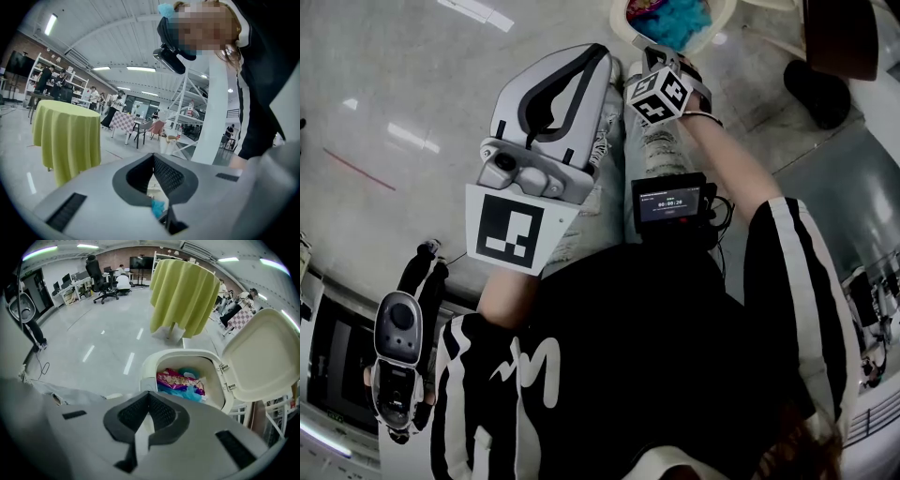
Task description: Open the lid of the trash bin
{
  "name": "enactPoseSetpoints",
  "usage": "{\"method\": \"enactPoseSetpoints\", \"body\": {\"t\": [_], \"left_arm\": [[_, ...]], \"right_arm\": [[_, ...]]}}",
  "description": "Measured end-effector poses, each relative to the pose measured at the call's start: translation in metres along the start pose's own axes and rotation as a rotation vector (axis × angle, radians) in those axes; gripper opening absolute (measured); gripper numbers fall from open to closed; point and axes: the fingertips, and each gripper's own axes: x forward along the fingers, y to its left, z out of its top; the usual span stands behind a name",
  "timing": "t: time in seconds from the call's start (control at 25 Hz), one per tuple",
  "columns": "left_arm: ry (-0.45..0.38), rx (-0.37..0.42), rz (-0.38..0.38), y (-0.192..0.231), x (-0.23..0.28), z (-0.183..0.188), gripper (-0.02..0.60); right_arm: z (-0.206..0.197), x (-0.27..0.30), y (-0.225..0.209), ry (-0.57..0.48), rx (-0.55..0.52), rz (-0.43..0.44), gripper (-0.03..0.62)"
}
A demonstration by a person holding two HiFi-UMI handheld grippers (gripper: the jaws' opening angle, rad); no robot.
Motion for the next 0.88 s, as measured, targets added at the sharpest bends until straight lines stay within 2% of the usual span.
{"method": "enactPoseSetpoints", "body": {"t": [0.24, 0.6, 0.88], "left_arm": [[-0.005, 0.006, -0.014, 0.001, 0.003, 0.008, 0.008], [-0.024, -0.002, -0.035, -0.004, 0.006, 0.021, 0.006], [-0.038, 0.019, -0.044, -0.014, 0.004, 0.029, 0.008]], "right_arm": [[0.004, -0.009, -0.017, -0.013, 0.084, -0.013, 0.003], [0.008, -0.036, -0.052, -0.056, 0.324, -0.070, 0.003], [0.002, -0.054, -0.074, -0.081, 0.407, -0.123, 0.003]]}}
